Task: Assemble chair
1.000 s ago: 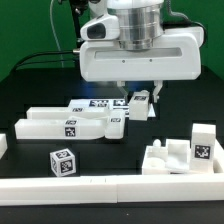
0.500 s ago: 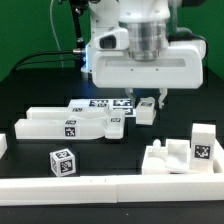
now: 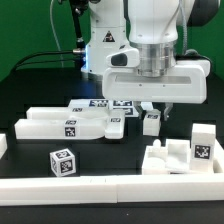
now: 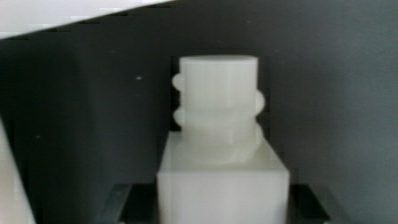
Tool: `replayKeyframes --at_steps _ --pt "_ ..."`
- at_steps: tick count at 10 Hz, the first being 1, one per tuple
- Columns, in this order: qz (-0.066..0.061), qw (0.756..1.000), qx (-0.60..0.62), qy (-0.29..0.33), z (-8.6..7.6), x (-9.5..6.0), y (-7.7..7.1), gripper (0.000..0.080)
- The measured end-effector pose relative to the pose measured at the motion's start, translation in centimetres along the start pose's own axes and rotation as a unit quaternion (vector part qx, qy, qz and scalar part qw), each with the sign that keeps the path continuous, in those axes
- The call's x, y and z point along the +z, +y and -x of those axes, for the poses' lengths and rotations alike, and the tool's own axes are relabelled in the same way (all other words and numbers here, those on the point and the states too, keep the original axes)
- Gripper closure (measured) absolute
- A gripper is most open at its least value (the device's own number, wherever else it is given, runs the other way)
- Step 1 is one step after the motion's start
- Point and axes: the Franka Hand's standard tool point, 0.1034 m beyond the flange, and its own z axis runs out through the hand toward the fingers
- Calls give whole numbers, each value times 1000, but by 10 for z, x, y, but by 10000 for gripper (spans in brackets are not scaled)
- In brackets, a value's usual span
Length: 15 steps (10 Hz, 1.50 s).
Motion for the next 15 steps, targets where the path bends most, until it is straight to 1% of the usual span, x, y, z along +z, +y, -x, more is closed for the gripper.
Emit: replayKeyframes --at_steps 1,2,3,4,5,6,7,8,9,10,11,13,14,15 --pt "0 1000 1 -8 2 1 1 323" --pt "1 1000 2 -16 2 0 1 323" --pt "0 1000 3 -14 0 -1 1 190" --pt "-2 999 6 -46 -7 -12 5 162" --pt "-7 995 5 -97 -18 -25 10 162" --pt "-13 991 12 -130 -38 -36 13 152" --pt "-19 987 0 -159 -50 -40 11 152" --pt "-24 986 -21 -165 -59 -42 8 151" --pt "-31 981 -43 -185 -61 -42 7 151" --pt "-33 977 -52 -202 -65 -40 7 151" --pt "-33 971 -53 -229 -64 -36 8 151" --pt "-31 955 -50 -290 -59 -36 12 151" --pt "-26 949 -39 -312 -59 -34 13 151" --pt "-8 926 3 -377 -48 -35 12 151"
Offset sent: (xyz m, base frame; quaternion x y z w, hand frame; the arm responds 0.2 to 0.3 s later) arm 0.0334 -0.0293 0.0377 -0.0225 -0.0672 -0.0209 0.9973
